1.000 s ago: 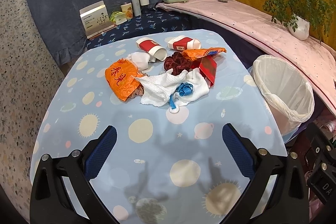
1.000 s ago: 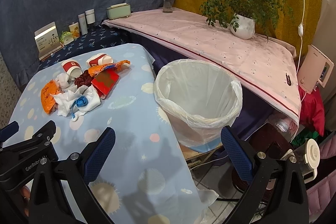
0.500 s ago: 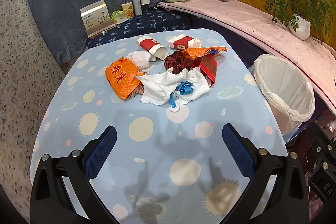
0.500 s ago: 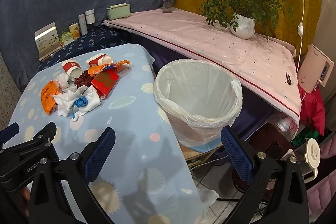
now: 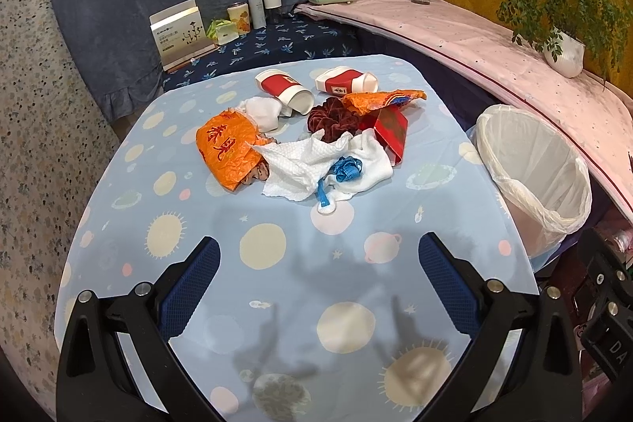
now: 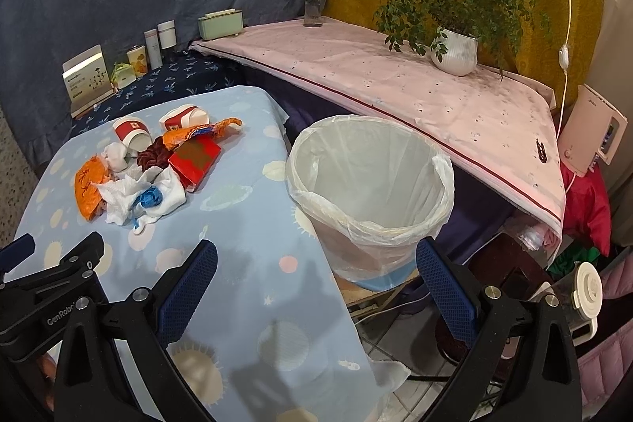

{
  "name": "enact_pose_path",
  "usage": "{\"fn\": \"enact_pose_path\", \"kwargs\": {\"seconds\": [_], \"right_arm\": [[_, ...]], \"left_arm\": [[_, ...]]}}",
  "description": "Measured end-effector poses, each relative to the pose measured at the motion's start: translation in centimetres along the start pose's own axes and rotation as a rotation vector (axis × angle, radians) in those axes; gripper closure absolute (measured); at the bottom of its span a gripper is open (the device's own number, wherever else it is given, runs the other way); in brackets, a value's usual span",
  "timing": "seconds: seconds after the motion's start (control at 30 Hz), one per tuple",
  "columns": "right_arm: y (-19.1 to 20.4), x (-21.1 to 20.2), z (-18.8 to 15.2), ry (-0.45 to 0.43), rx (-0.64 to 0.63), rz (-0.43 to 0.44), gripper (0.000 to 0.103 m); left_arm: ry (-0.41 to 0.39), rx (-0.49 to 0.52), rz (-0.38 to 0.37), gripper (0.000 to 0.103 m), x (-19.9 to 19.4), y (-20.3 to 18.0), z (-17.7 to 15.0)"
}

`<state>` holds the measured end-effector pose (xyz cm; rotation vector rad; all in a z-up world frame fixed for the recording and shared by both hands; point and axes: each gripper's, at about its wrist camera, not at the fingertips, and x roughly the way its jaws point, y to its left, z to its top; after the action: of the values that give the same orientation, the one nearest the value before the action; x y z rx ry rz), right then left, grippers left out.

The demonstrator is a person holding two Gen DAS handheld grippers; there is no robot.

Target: Collect trash

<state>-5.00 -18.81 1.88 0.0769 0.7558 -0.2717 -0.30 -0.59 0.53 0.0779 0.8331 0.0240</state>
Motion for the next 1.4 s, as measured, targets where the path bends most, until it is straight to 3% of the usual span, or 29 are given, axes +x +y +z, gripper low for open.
{"fn": "enact_pose_path", "kwargs": {"seconds": [0.7, 1.07, 1.4], "right_arm": [[0.5, 0.5, 0.6, -0.011, 0.01, -0.015, 0.007], [2.3, 2.2, 0.8, -0.009, -0.009, -0.018, 0.007], [4.2, 5.1, 1.4, 0.019, -0.002, 0.012, 0.007]], "left_arm": [[0.022, 0.015, -0.08, 0.007, 1.2, 0.3, 0.6], [0.032, -0.021, -0.064, 0.007, 3.9, 3.8, 0.9], [0.073, -0.022, -0.117, 0.009, 8.4, 5.4, 2.7]]}}
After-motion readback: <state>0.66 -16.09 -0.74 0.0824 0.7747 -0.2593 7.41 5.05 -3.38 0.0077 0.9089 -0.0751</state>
